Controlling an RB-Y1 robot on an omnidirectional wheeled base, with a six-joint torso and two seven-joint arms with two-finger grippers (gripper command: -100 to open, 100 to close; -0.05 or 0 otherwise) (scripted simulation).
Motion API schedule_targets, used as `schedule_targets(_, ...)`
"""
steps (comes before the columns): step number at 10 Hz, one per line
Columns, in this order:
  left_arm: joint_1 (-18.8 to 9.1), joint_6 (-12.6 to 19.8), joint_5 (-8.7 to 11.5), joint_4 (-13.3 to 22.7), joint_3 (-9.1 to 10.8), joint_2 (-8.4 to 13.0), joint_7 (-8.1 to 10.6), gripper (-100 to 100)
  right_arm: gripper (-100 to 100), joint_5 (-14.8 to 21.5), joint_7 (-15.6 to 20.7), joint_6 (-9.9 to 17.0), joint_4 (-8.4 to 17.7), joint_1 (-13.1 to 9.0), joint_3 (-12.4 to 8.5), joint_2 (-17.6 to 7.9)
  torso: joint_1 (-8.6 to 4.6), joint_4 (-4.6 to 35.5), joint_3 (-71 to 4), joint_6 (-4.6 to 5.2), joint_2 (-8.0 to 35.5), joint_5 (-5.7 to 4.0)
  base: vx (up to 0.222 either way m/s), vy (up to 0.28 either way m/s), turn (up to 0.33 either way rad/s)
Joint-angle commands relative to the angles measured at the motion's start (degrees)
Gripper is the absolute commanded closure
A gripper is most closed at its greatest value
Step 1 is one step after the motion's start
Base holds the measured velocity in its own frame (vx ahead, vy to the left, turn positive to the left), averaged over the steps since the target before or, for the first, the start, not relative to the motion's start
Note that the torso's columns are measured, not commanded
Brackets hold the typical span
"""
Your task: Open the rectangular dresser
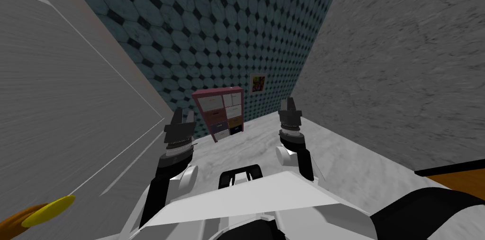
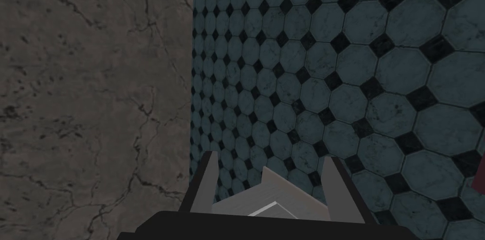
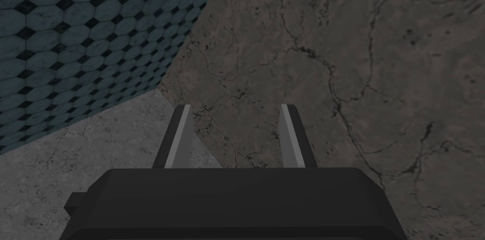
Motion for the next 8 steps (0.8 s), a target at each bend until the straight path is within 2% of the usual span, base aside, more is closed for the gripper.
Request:
schedule_targets(1, 0.0, 0.0, 0.0, 0.0, 0.00, 0.0, 0.00, 0, 0, 0.0, 0.0, 0.0, 0.0, 0.0, 0.0, 0.0, 0.00, 4.2, -8.5, 0.00, 4.2, 0.00, 0.000, 0.000, 0.000)
schedule_targets(2, 0.0, 0.0, 0.0, 0.0, 0.00, 0.0, 0.00, 0, 0, 0.0, 0.0, 0.0, 0.0, 0.0, 0.0, 0.0, 0.00, 8.5, -16.9, 0.00, 8.5, 0.00, 0.000, 0.000, 0.000)
schedule_targets(3, 0.0, -0.2, 0.1, 1.0, 0.14, 2.1, 0.30, -100, 0, 0.0, 0.0, 0.0, 0.0, 0.0, 0.0, 0.0, 0.00, 12.7, -25.4, 0.00, 12.7, 0.00, 0.043, -0.022, 0.011)
schedule_targets(5, -0.1, -0.7, 0.4, 3.4, 0.46, 4.3, 1.01, -100, 0, 0.0, 0.0, 0.0, 0.0, 0.0, 0.0, 0.0, -0.05, 15.1, -30.6, 0.00, 14.9, -0.01, 0.112, -0.048, 0.019)
schedule_targets(8, -0.2, -1.4, 0.8, 6.8, 0.92, 5.6, 2.03, -100, 0, 0.0, 0.0, 0.0, 0.0, 0.0, 0.0, 0.0, -0.08, 15.3, -30.8, 0.00, 15.2, -0.04, 0.175, -0.115, 0.022)
